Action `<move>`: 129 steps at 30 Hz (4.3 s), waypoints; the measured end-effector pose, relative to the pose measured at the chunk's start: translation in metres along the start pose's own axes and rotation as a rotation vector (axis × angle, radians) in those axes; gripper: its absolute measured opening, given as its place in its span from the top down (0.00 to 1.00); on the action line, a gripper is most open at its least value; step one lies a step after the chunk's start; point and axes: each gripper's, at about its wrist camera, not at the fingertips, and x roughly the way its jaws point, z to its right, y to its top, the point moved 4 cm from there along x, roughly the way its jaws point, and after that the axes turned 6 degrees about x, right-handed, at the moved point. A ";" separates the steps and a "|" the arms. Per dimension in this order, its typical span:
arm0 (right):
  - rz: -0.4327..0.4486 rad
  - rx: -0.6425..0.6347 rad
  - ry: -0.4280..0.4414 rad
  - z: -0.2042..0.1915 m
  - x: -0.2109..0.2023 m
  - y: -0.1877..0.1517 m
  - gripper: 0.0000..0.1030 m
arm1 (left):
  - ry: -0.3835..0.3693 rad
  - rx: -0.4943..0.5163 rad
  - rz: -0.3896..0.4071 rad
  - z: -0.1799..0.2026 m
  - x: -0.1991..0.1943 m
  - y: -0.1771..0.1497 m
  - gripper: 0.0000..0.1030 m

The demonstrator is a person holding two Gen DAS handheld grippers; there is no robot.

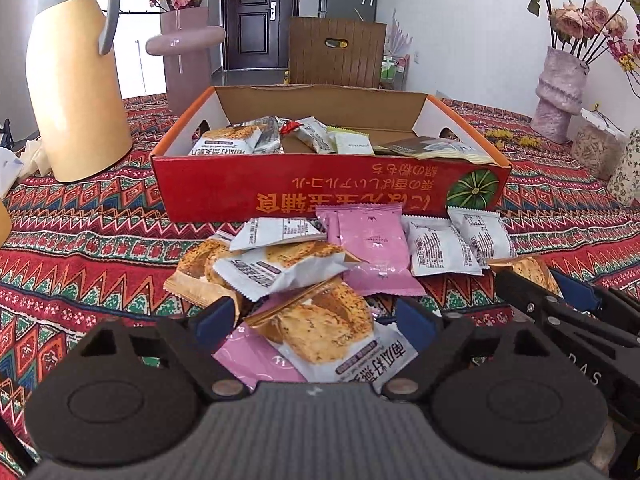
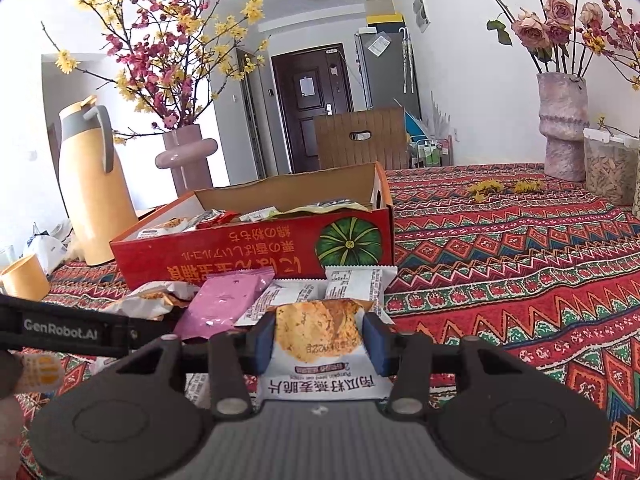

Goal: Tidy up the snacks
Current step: 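Grasp another cookie packet with the left tool while the right tool holds its packet, then carry both held cookie packets over and into the box, then open both tools to release the cookie packets inside the box, then withdraw both tools from the box back over the snack pile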

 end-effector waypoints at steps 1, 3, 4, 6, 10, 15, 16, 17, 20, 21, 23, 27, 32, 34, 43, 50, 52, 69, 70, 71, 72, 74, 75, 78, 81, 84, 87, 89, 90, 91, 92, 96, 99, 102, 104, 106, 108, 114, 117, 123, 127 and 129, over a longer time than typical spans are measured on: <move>0.001 0.000 0.003 0.000 0.000 0.000 0.55 | -0.002 -0.001 -0.009 0.001 0.001 -0.001 0.23; 0.003 0.000 0.008 -0.001 -0.001 0.000 0.55 | -0.005 0.002 -0.022 0.003 0.003 -0.002 0.34; 0.005 0.001 0.010 -0.001 -0.001 0.000 0.55 | 0.000 0.004 -0.022 0.004 0.003 -0.002 0.35; 0.007 0.002 0.013 0.000 -0.002 0.000 0.55 | 0.002 0.003 -0.021 0.003 0.002 -0.003 0.39; 0.008 0.003 0.013 0.000 -0.002 0.000 0.55 | 0.001 0.003 -0.017 0.001 0.000 -0.004 0.42; 0.009 0.002 0.011 0.000 -0.002 0.001 0.55 | -0.017 0.012 -0.002 0.001 -0.006 -0.003 0.44; 0.010 0.001 0.009 0.000 -0.002 0.001 0.55 | -0.021 0.015 0.004 0.001 -0.008 -0.003 0.44; 0.011 0.000 0.007 0.000 -0.002 0.001 0.55 | -0.023 0.018 0.012 0.002 -0.010 -0.002 0.44; 0.016 -0.005 0.002 -0.001 -0.003 0.000 0.55 | -0.035 0.027 0.035 0.002 -0.016 -0.001 0.45; 0.018 -0.007 0.000 -0.001 -0.003 0.000 0.55 | -0.040 0.031 0.043 0.002 -0.019 0.000 0.45; 0.022 -0.010 -0.004 -0.002 -0.004 0.000 0.55 | -0.051 0.043 0.061 0.003 -0.024 0.001 0.45; 0.029 -0.011 -0.004 -0.003 -0.007 0.002 0.55 | -0.075 0.070 0.108 0.005 -0.038 0.006 0.45; 0.051 -0.021 0.000 -0.007 -0.013 0.009 0.55 | -0.089 0.082 0.171 0.004 -0.053 0.019 0.45; 0.066 -0.028 0.000 -0.010 -0.015 0.014 0.55 | -0.088 0.088 0.198 0.003 -0.058 0.025 0.45; 0.149 -0.037 -0.005 -0.018 -0.015 0.048 0.55 | -0.032 0.089 0.292 -0.005 -0.065 0.061 0.45; 0.203 -0.049 -0.012 -0.024 -0.004 0.079 0.55 | 0.017 0.082 0.340 -0.013 -0.060 0.090 0.45; 0.215 -0.052 -0.010 -0.026 0.001 0.088 0.55 | 0.031 0.078 0.341 -0.016 -0.055 0.098 0.45; 0.198 -0.104 -0.029 -0.047 0.080 0.134 0.55 | 0.133 0.007 0.292 -0.049 0.021 0.135 0.44; 0.194 -0.095 -0.029 -0.046 0.086 0.133 0.55 | 0.139 0.003 0.293 -0.051 0.027 0.136 0.44; 0.191 -0.087 -0.029 -0.045 0.091 0.132 0.55 | 0.152 0.000 0.299 -0.053 0.034 0.137 0.44; 0.189 -0.078 -0.028 -0.044 0.096 0.129 0.55 | 0.166 -0.006 0.303 -0.057 0.041 0.136 0.44; 0.188 -0.051 -0.008 -0.038 0.104 0.123 0.55 | 0.173 -0.031 0.291 -0.065 0.055 0.132 0.44; 0.177 -0.040 0.000 -0.036 0.107 0.120 0.55 | 0.169 -0.039 0.282 -0.069 0.062 0.129 0.44; 0.165 -0.042 -0.017 -0.034 0.114 0.114 0.55 | 0.163 -0.037 0.250 -0.075 0.075 0.124 0.44; 0.146 -0.062 -0.038 -0.036 0.119 0.109 0.55 | 0.154 -0.044 0.254 -0.077 0.073 0.122 0.44; 0.131 -0.069 -0.053 -0.036 0.123 0.106 0.55 | 0.162 -0.034 0.264 -0.074 0.071 0.120 0.44; 0.132 -0.066 -0.054 -0.036 0.122 0.105 0.55 | 0.174 -0.022 0.259 -0.072 0.074 0.117 0.43; 0.133 -0.061 -0.051 -0.034 0.120 0.104 0.54 | 0.181 -0.023 0.259 -0.072 0.074 0.116 0.42; 0.132 -0.059 -0.053 -0.033 0.120 0.104 0.54 | 0.183 -0.027 0.260 -0.072 0.074 0.116 0.40; 0.133 -0.057 -0.058 -0.033 0.119 0.104 0.51 | 0.185 -0.032 0.262 -0.073 0.073 0.116 0.38; 0.130 -0.055 -0.060 -0.033 0.119 0.104 0.48 | 0.184 -0.038 0.268 -0.074 0.071 0.115 0.32; 0.159 -0.048 -0.063 -0.033 0.111 0.105 0.11 | 0.182 -0.059 0.307 -0.076 0.062 0.115 0.12; 0.188 -0.034 -0.075 -0.031 0.104 0.106 0.00 | 0.192 -0.072 0.336 -0.077 0.055 0.115 0.00; 0.186 -0.014 -0.077 -0.028 0.103 0.107 0.00 | 0.198 -0.078 0.349 -0.077 0.053 0.115 0.00; 0.186 -0.006 -0.080 -0.026 0.103 0.107 0.00 | 0.199 -0.082 0.346 -0.077 0.054 0.116 0.00; 0.191 -0.001 -0.080 -0.025 0.102 0.108 0.00 | 0.201 -0.087 0.340 -0.077 0.055 0.116 0.00; 0.196 0.000 -0.079 -0.026 0.100 0.107 0.00 | 0.202 -0.092 0.337 -0.078 0.056 0.116 0.00; 0.211 0.000 -0.067 -0.027 0.095 0.108 0.00 | 0.199 -0.097 0.331 -0.079 0.057 0.115 0.00; 0.209 0.005 -0.064 -0.027 0.096 0.108 0.00 | 0.196 -0.102 0.328 -0.080 0.057 0.114 0.00; 0.209 0.015 -0.063 -0.025 0.095 0.108 0.00 | 0.195 -0.106 0.325 -0.080 0.058 0.114 0.00; 0.212 0.023 -0.068 -0.023 0.094 0.108 0.00 | 0.195 -0.109 0.312 -0.080 0.059 0.113 0.00; 0.217 0.021 -0.069 -0.024 0.093 0.108 0.00 | 0.194 -0.111 0.315 -0.081 0.058 0.113 0.00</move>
